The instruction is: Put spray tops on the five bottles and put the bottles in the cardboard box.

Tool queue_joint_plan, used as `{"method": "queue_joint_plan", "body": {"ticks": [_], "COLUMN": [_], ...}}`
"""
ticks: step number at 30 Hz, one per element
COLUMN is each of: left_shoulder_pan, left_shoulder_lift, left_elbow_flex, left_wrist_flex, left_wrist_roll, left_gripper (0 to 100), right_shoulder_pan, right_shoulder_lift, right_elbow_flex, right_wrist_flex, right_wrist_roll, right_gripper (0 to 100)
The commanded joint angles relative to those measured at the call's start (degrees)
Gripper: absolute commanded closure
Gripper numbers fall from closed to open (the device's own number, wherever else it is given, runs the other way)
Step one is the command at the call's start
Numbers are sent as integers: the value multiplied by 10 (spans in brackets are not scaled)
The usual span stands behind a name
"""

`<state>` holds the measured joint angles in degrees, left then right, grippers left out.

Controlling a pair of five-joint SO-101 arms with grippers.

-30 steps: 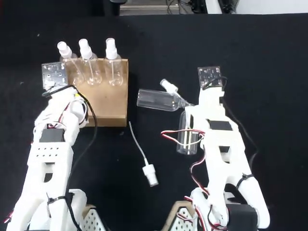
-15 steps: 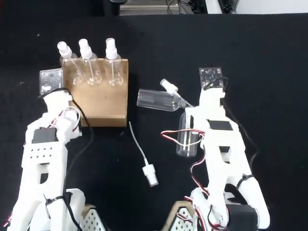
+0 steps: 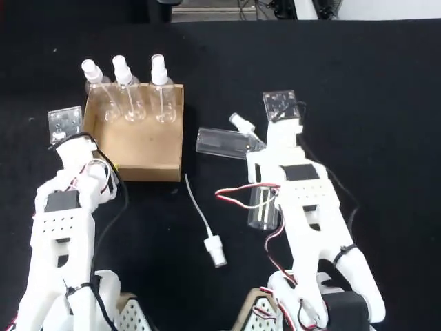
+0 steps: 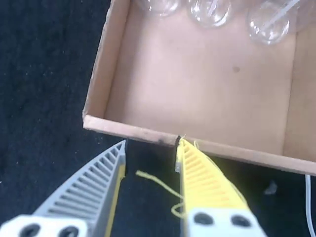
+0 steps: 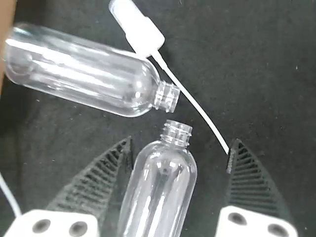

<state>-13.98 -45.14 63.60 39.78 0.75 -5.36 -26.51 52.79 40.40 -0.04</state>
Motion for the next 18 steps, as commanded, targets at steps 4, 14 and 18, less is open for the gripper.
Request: {"method": "queue_joint_plan", "body": {"ticks": [4,14,18], "left_shoulder_pan": [-8,-12,-12], "left_shoulder_lift": [-11,-11,-11], "left_elbow_flex": [22,25,25], "left_wrist_flex": [-55,-54,-53], "left_wrist_roll": [5,5,5], "left_gripper": [847,848,848], "right_shoulder_pan": [-56,-108,-111], "right_shoulder_lift": [-25,-15,18], "right_elbow_flex": [-98,-95,-63], "right_wrist_flex": [74,7,-53], "right_wrist_roll": [62,283,343], "right_gripper": [668,658,658]}}
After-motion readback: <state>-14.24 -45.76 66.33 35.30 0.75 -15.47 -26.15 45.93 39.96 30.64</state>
